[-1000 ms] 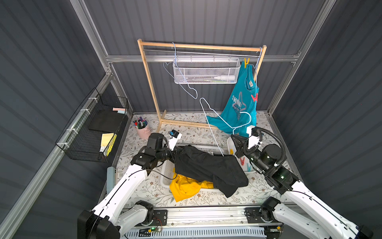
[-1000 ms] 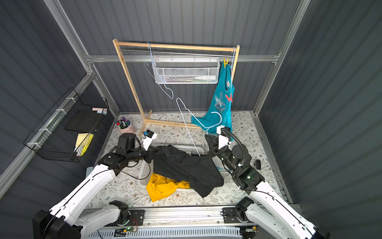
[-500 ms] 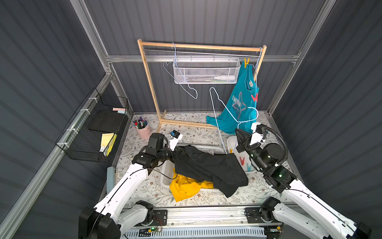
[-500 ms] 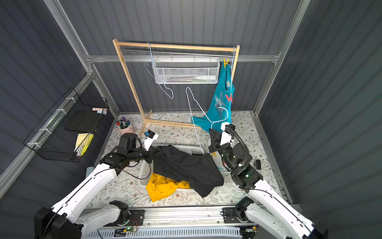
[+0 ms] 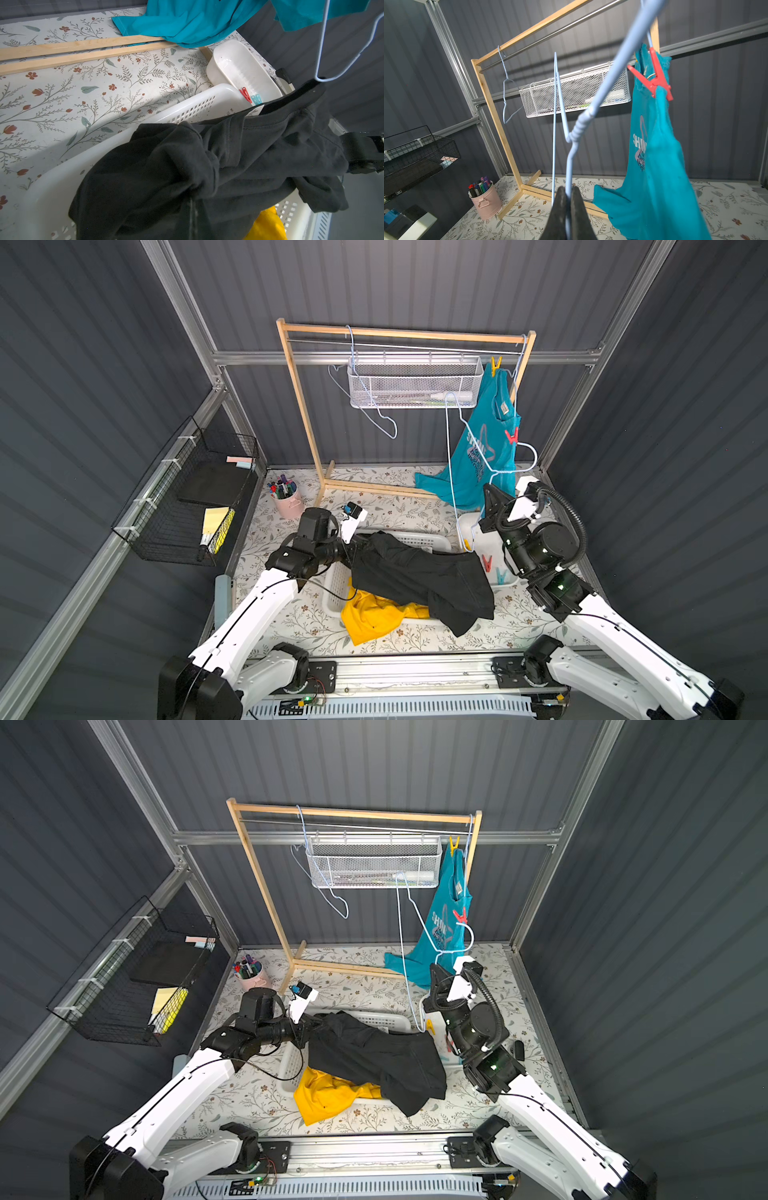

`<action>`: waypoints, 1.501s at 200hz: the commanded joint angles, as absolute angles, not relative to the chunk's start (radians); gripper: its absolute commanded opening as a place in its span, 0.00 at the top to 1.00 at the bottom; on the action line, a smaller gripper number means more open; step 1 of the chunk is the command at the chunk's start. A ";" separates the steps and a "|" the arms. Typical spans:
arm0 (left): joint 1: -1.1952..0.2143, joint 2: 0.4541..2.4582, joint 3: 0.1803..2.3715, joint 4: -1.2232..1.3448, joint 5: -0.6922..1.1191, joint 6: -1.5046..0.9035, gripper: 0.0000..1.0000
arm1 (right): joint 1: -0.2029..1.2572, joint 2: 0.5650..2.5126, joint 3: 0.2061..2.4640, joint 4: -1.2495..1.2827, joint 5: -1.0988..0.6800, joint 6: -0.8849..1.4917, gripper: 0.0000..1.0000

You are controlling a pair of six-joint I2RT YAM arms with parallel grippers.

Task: Remove the clothespins securing t-shirts to the hanger
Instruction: Remove the T-shirt from the hanger.

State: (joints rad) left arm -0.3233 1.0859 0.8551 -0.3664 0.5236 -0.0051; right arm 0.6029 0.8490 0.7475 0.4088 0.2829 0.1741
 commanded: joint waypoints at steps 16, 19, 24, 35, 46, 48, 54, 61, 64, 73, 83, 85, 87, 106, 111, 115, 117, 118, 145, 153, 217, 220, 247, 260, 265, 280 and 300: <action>-0.317 1.081 0.844 -0.377 0.490 0.020 0.93 | 0.600 0.843 0.806 0.467 0.311 0.123 1.00; -0.318 1.081 0.844 -0.377 0.487 0.020 0.92 | 0.601 0.842 0.807 0.465 0.312 0.118 1.00; -0.317 1.080 0.843 -0.377 0.483 0.021 0.89 | 0.600 0.837 0.807 0.466 0.316 0.109 1.00; -0.317 1.077 0.844 -0.379 0.475 0.021 0.81 | 0.601 0.821 0.808 0.454 0.314 0.093 1.00; -0.318 1.075 0.844 -0.380 0.467 0.022 0.66 | 0.601 0.799 0.811 0.422 0.295 0.080 1.00; -0.318 1.075 0.844 -0.381 0.465 0.022 0.63 | 0.600 0.795 0.812 0.415 0.289 0.078 1.00; -0.318 1.073 0.844 -0.383 0.458 0.022 0.56 | 0.601 0.781 0.813 0.386 0.276 0.072 1.00; -0.318 1.071 0.846 -0.385 0.442 0.018 0.48 | 0.601 0.760 0.812 0.353 0.261 0.069 1.00; -0.318 1.070 0.847 -0.384 0.433 0.014 0.44 | 0.601 0.752 0.810 0.341 0.256 0.069 1.00; -0.318 1.065 0.848 -0.384 0.421 0.010 0.34 | 0.601 0.723 0.801 0.301 0.247 0.069 1.00; -0.318 1.058 0.848 -0.379 0.421 0.012 0.28 | 0.601 0.688 0.784 0.265 0.252 0.077 1.00; -0.318 1.056 0.849 -0.378 0.422 0.012 0.28 | 0.600 0.683 0.782 0.258 0.254 0.079 1.00; -0.318 1.054 0.850 -0.377 0.423 0.012 0.27 | 0.599 0.673 0.777 0.252 0.257 0.080 1.00; -0.318 1.038 0.854 -0.374 0.421 0.018 0.08 | 0.599 0.598 0.742 0.186 0.267 0.096 1.00; -0.318 1.037 0.856 -0.374 0.422 0.022 0.01 | 0.599 0.576 0.733 0.170 0.270 0.102 1.00; -0.317 1.037 0.859 -0.380 0.421 0.027 0.00 | 0.599 0.559 0.727 0.156 0.273 0.105 1.00; -0.318 1.037 0.862 -0.383 0.421 0.029 0.00 | 0.600 0.551 0.724 0.150 0.274 0.108 1.00; -0.318 1.037 0.863 -0.385 0.421 0.030 0.00 | 0.600 0.546 0.722 0.145 0.274 0.109 1.00; -0.318 1.052 0.913 -0.455 0.357 0.060 0.00 | 0.599 0.440 0.695 0.048 0.279 0.131 1.00; -0.317 1.054 0.924 -0.468 0.339 0.062 0.00 | 0.599 0.414 0.694 0.014 0.278 0.133 1.00; -0.318 1.013 0.974 -0.452 0.339 0.039 0.00 | 0.599 0.269 0.692 -0.189 0.250 0.131 1.00; -0.319 1.011 0.974 -0.449 0.343 0.038 0.00 | 0.600 0.266 0.692 -0.195 0.248 0.130 1.00; -0.321 1.003 0.983 -0.417 0.372 0.010 0.00 | 0.600 0.233 0.692 -0.257 0.241 0.132 1.00; -0.335 1.006 0.987 -0.400 0.370 -0.005 0.00 | 0.599 0.219 0.693 -0.279 0.241 0.129 1.00; -0.344 1.007 0.985 -0.393 0.366 -0.011 0.00 | 0.599 0.216 0.693 -0.288 0.240 0.126 1.00; -0.389 1.023 0.986 -0.368 0.337 -0.030 0.00 | 0.599 0.204 0.697 -0.310 0.242 0.119 1.00; -0.504 1.068 0.997 -0.354 0.251 -0.028 0.00 | 0.599 0.194 0.703 -0.332 0.243 0.112 1.00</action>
State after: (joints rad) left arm -0.3969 1.0275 0.9630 -0.3927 0.3244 -0.0055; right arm 0.6025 0.2138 0.6960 -0.2939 0.2501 0.1230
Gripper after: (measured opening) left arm 0.996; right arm 0.065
